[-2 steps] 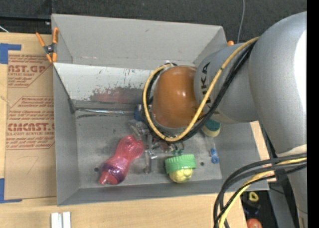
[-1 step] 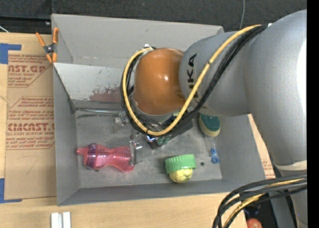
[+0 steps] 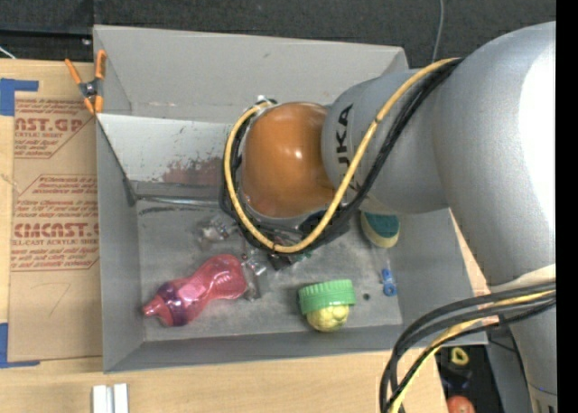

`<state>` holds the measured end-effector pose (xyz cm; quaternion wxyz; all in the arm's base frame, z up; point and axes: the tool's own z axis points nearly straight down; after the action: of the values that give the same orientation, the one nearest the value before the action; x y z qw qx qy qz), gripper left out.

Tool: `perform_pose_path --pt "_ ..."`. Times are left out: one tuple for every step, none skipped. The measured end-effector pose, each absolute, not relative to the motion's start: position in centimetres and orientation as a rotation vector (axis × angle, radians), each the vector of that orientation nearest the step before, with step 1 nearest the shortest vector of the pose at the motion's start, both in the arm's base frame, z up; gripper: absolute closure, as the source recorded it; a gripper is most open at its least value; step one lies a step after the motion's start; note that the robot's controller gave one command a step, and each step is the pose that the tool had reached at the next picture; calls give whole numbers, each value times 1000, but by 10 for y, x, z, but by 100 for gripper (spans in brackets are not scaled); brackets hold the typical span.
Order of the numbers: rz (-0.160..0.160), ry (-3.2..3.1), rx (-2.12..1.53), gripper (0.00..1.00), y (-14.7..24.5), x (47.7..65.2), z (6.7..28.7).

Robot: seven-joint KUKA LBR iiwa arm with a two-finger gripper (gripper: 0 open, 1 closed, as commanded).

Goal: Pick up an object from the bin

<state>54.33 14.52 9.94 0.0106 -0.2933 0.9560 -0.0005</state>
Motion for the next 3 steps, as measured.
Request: perform_pose_path --pt "2 2906 -1168 0 163 538 70" --pt "-5 2841 -1285 100 135 536 70" --pt "-4 2841 -1285 100 135 536 70"
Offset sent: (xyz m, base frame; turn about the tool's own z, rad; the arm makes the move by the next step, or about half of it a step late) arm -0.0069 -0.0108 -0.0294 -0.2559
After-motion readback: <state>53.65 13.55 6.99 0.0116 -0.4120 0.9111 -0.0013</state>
